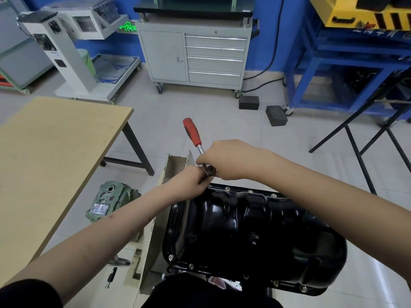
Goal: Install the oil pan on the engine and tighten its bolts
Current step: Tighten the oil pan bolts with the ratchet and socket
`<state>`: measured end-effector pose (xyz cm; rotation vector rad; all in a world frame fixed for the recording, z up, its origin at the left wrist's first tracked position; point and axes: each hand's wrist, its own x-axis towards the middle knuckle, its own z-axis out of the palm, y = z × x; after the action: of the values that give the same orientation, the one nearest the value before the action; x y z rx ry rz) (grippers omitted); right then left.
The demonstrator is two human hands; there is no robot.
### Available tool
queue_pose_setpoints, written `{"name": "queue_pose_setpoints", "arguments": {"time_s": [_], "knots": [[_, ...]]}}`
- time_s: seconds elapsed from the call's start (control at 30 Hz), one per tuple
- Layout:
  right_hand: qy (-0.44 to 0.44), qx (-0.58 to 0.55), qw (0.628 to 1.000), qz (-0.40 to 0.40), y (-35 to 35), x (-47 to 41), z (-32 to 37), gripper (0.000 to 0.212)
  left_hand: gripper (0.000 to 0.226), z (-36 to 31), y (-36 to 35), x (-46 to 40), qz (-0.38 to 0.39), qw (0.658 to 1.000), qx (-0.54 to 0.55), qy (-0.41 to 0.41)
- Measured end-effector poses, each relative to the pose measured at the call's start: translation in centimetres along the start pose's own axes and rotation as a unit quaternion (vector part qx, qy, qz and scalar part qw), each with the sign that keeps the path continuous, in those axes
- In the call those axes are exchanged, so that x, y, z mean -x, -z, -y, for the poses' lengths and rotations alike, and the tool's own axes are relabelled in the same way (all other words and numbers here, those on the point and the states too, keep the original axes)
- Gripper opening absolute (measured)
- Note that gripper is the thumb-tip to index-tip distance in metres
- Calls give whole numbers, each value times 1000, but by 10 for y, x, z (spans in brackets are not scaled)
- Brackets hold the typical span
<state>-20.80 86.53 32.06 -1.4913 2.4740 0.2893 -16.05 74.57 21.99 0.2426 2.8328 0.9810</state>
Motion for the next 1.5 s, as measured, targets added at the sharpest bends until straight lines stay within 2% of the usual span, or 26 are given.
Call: {"name": "queue_pose_setpoints", "arguments": {"time_s": [0.13,0.23,0.3,0.4,0.5,0.63,0.73,0.8,0.9,1.03,1.13,1.23,1.3,1.37,1.5], "knots": [[-13,11,999,-30,-2,-4,2,19,43,-1,-2,3,-30,999,12,28],[-50,15,998,-32,-6,-6,5,32,43,-1,-3,3,-54,995,32,72],[-68,-3,997,-32,-8,-5,6,33,42,-1,-3,1,-53,994,43,83],[-37,-16,999,-18,-7,-3,3,19,39,-3,-2,0,-23,998,37,46],[10,-5,1000,-8,-4,-1,2,26,19,-6,-2,-1,0,999,42,13],[-10,36,998,-41,-4,-5,6,19,29,-1,-3,0,-5,999,27,32],[-54,30,997,-42,-6,-8,6,34,41,3,-3,2,-36,996,45,69],[-62,4,998,-25,-7,-6,3,30,39,2,-2,3,-35,996,43,71],[-26,-16,1000,7,-6,-3,-1,16,24,-2,-2,1,-7,999,30,44],[14,-24,1000,5,-4,-4,-2,26,16,-3,-1,0,22,999,31,14],[3,-10,1000,-25,-6,-6,1,16,26,2,-2,2,17,999,31,28],[-41,1,999,-27,-8,-7,4,27,38,7,-4,2,-35,995,59,71],[-43,-14,999,-19,-9,-7,2,24,42,6,-5,2,-45,995,53,72],[-26,-16,1000,-7,-9,-7,-2,13,41,5,-4,3,-34,997,43,59],[15,-11,1000,1,-6,-6,-7,20,31,0,-1,-1,8,999,35,37]]}}
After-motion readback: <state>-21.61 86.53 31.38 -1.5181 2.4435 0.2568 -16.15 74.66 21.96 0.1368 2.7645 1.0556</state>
